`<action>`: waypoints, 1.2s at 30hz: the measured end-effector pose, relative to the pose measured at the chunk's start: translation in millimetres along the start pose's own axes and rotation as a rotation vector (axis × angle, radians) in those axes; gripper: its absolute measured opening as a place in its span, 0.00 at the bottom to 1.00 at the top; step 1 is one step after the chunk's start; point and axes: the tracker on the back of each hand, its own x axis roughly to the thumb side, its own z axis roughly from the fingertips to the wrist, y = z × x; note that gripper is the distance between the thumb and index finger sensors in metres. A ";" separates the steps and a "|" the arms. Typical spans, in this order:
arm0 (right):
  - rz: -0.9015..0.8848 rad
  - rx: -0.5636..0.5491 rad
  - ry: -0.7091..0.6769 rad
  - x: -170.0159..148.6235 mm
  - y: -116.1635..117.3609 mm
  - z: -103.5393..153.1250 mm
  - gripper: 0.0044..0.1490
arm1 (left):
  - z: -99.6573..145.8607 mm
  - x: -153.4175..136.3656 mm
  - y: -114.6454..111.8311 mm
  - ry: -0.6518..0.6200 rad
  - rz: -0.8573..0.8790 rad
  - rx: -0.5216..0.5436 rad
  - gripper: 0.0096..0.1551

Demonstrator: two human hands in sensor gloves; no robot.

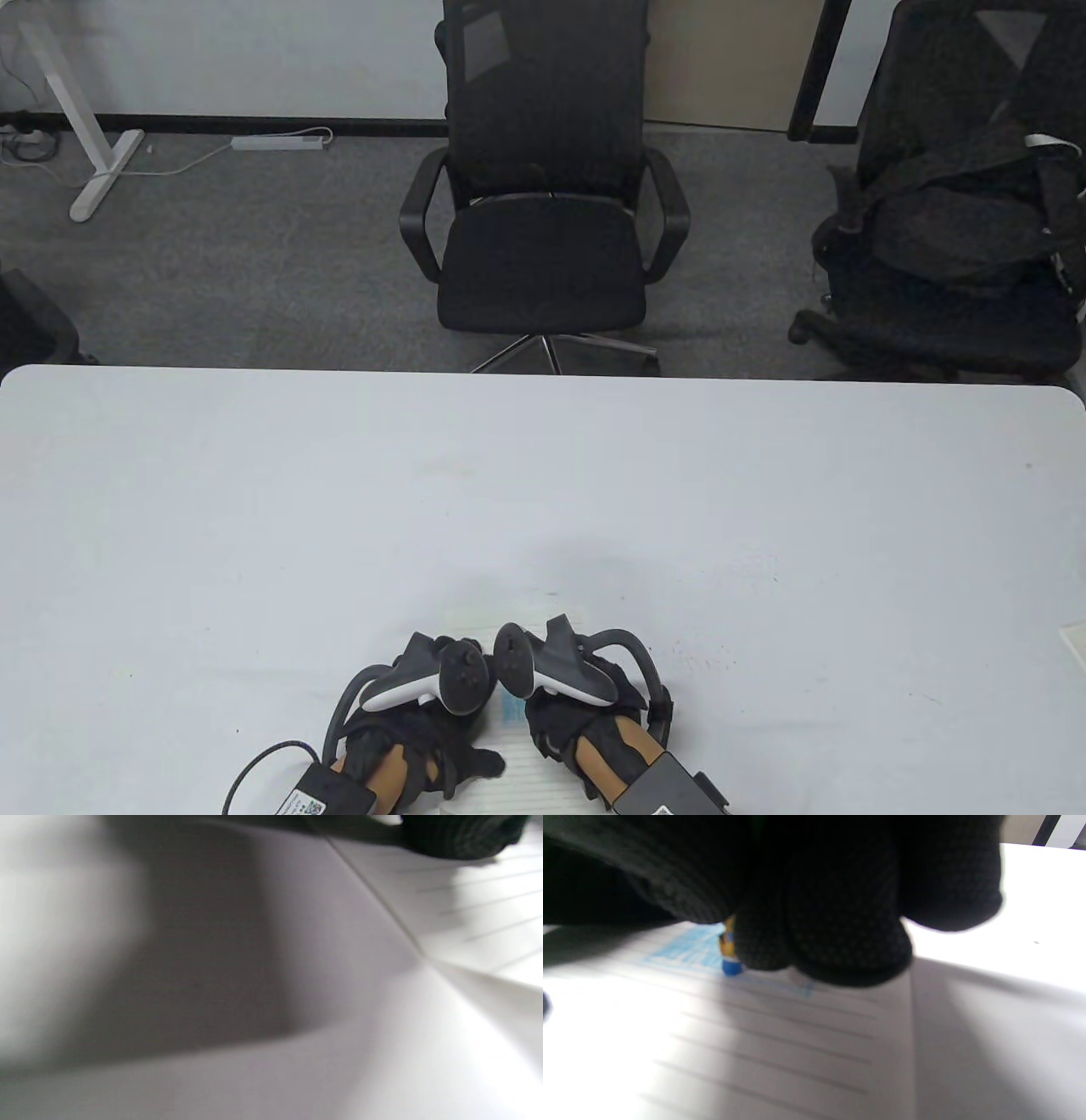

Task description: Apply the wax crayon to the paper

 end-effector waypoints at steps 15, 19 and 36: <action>-0.314 -0.174 0.132 -60.9 -19.3 1.5 0.25 | 17.1 10.1 30.1 -0.022 0.025 0.056 0.65; -0.340 -0.177 0.130 -65.3 -20.2 3.1 0.25 | 15.6 22.2 37.3 -0.004 0.021 0.053 0.66; -0.323 -0.129 0.030 -44.8 -2.5 -8.4 0.25 | -13.3 27.5 9.3 0.010 0.003 0.037 0.66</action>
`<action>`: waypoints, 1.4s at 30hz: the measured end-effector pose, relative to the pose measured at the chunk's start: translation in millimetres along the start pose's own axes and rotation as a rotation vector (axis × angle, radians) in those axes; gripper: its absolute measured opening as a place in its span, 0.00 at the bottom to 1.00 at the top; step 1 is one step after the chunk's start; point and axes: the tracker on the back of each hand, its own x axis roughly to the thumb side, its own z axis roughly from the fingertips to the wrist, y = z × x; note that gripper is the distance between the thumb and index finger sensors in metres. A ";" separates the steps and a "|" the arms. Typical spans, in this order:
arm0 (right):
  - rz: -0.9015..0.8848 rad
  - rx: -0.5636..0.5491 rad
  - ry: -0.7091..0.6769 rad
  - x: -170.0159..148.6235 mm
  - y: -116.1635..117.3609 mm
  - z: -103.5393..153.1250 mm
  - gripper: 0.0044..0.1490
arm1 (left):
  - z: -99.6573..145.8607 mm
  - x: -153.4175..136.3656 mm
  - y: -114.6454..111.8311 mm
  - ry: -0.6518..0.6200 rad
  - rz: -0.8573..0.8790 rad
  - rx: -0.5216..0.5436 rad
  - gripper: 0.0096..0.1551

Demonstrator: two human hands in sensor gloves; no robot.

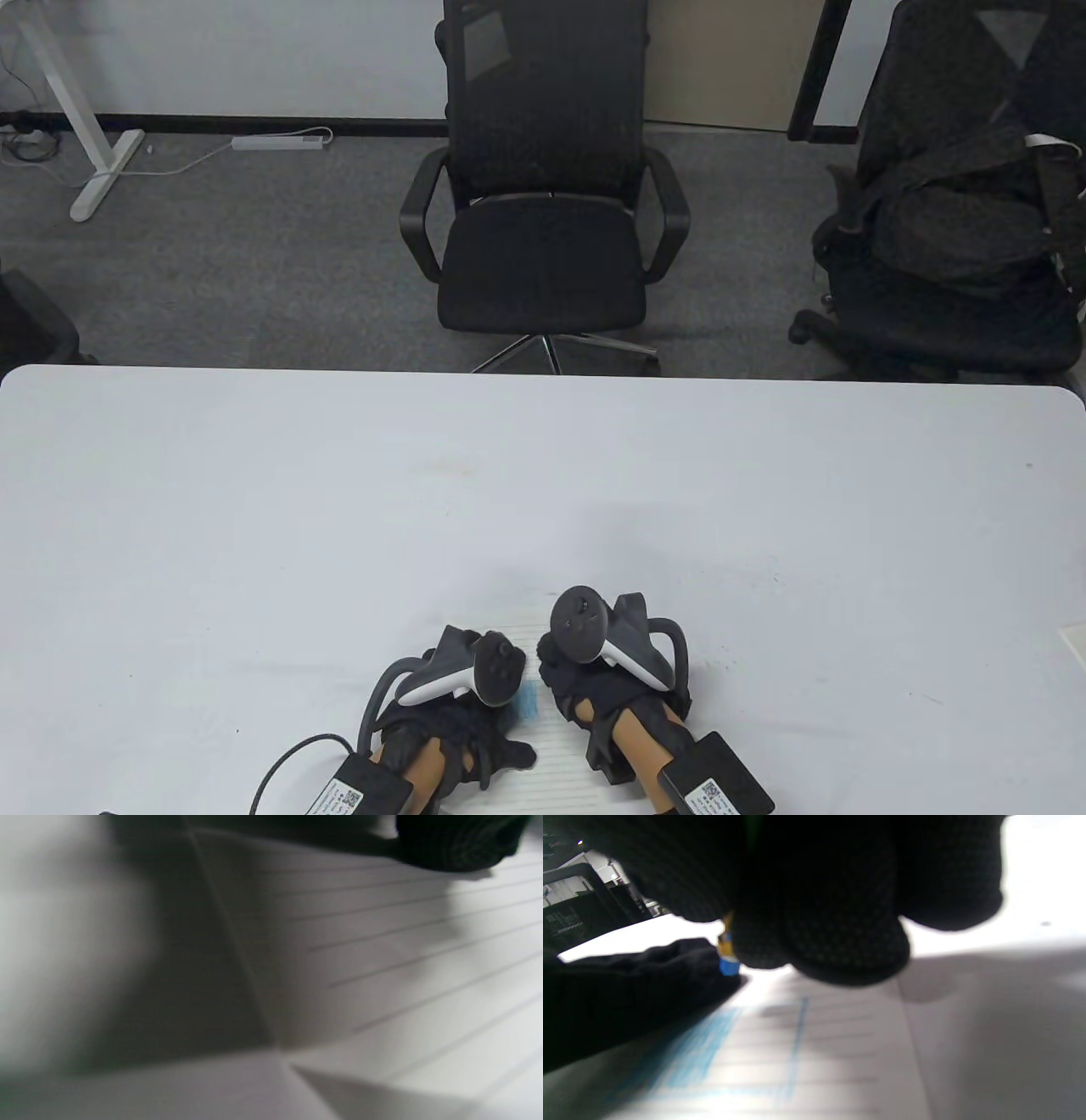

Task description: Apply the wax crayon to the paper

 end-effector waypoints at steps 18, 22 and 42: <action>0.185 -0.070 -0.011 24.9 18.7 -2.6 0.26 | 1.0 0.1 -0.2 -0.002 0.003 -0.011 0.67; 0.179 -0.033 -0.019 24.2 17.8 -4.1 0.25 | 1.0 0.3 -0.2 0.000 0.003 -0.013 0.67; 0.218 0.061 -0.030 26.3 15.6 -3.8 0.25 | 1.1 0.3 -0.2 0.004 0.009 -0.018 0.67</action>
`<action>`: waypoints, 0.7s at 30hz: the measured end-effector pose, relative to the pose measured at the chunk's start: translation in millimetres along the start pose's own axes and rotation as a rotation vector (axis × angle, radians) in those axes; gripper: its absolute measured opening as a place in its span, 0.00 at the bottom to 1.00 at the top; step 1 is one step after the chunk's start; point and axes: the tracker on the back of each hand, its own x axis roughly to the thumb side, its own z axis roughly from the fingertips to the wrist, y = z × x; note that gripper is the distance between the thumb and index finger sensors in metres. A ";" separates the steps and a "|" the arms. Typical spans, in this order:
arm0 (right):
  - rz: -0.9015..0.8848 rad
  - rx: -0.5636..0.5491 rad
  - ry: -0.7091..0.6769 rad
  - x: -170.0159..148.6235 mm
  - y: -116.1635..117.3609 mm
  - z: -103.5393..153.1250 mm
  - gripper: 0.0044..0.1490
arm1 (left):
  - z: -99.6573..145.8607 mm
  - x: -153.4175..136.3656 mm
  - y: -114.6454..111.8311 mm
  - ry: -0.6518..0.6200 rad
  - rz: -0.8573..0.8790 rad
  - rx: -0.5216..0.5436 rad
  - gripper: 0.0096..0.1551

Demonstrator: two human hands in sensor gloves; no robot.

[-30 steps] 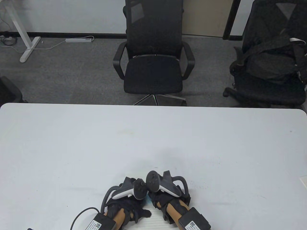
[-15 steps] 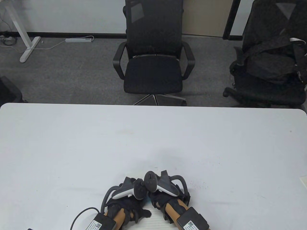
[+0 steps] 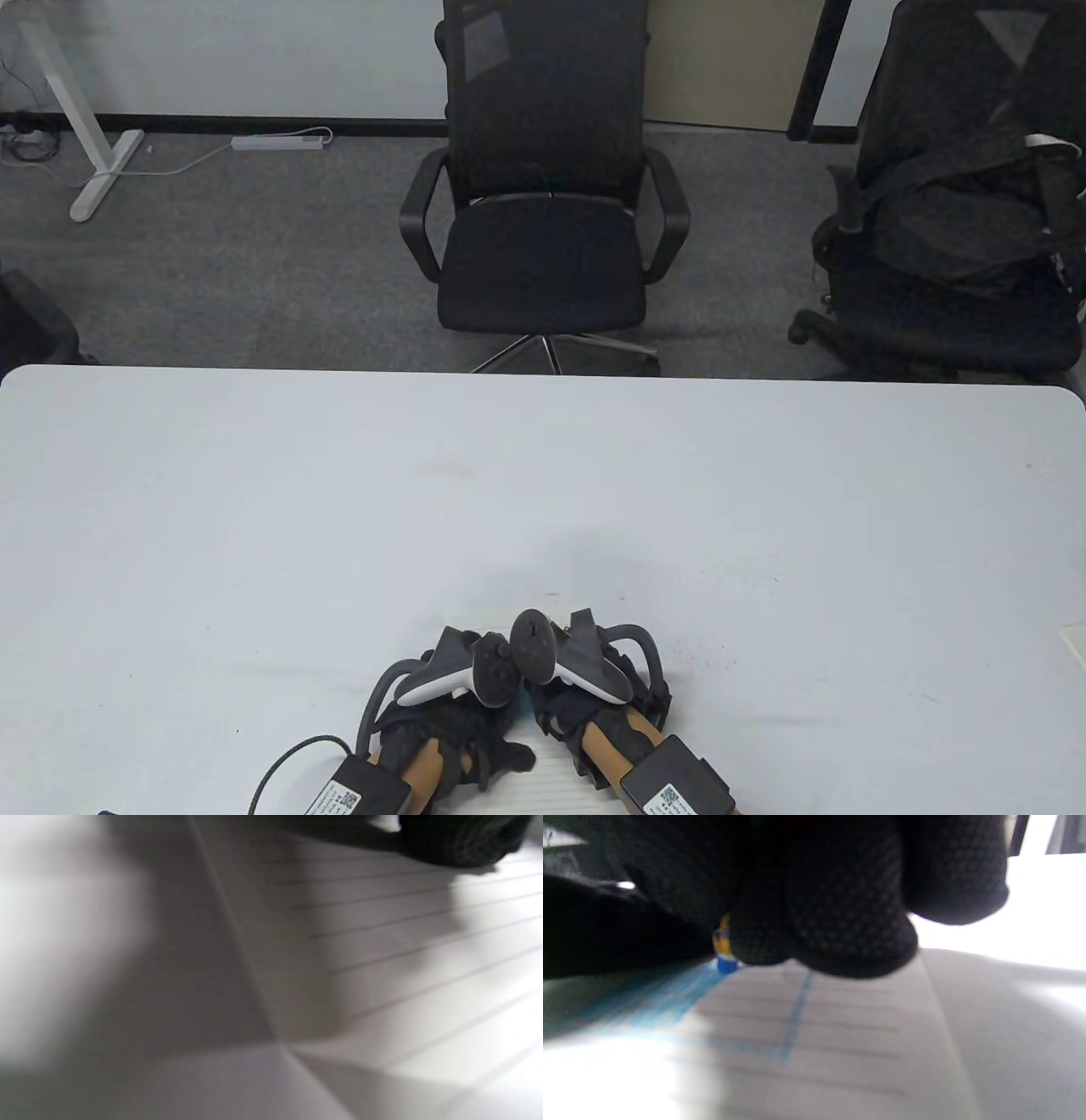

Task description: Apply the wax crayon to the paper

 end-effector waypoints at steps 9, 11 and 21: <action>-0.005 -0.009 0.015 -0.4 0.0 4.0 0.25 | 0.1 -0.2 -0.1 -0.001 0.004 -0.002 0.67; 0.006 0.077 -0.017 1.0 -0.4 4.0 0.25 | 0.0 -0.2 0.0 -0.001 0.004 -0.002 0.67; 0.012 -0.005 -0.006 4.8 0.6 6.7 0.25 | -0.1 -0.6 -0.2 -0.002 0.005 -0.002 0.67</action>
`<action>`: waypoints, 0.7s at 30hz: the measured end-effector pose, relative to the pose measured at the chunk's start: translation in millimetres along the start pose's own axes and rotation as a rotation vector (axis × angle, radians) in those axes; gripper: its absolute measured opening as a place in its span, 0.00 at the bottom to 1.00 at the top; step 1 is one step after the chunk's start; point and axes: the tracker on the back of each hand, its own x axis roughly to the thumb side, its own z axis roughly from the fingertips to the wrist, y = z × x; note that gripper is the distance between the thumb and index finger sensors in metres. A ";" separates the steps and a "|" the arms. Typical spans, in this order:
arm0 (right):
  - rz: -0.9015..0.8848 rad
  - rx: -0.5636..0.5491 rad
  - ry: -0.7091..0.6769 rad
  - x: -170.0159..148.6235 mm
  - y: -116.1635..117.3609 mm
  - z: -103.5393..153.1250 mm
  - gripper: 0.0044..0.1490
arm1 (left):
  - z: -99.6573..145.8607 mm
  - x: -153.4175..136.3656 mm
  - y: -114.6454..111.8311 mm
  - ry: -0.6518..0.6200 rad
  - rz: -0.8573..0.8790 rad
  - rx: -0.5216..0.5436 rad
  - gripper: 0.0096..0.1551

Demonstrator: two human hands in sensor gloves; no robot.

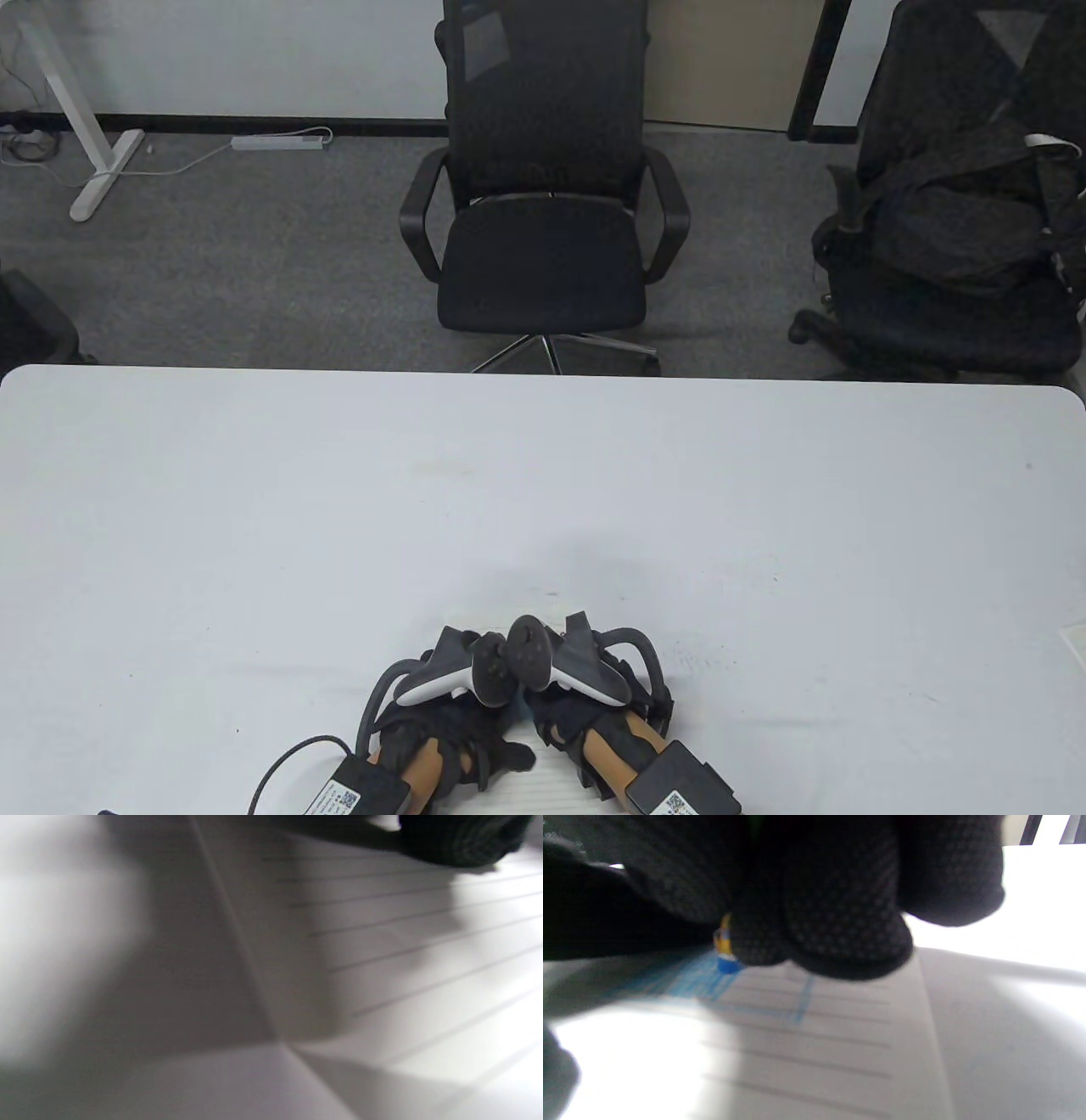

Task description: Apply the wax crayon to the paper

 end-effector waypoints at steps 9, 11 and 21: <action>0.022 -0.034 -0.007 2.3 0.8 0.5 0.25 | -0.2 -0.2 -0.1 -0.001 -0.002 0.000 0.67; 0.040 0.036 -0.021 3.7 -0.8 1.0 0.25 | -0.2 -0.2 -0.1 -0.001 -0.002 -0.001 0.67; -0.001 -0.152 0.029 -4.4 2.8 -0.5 0.25 | -0.1 0.0 -0.3 0.000 -0.001 -0.001 0.67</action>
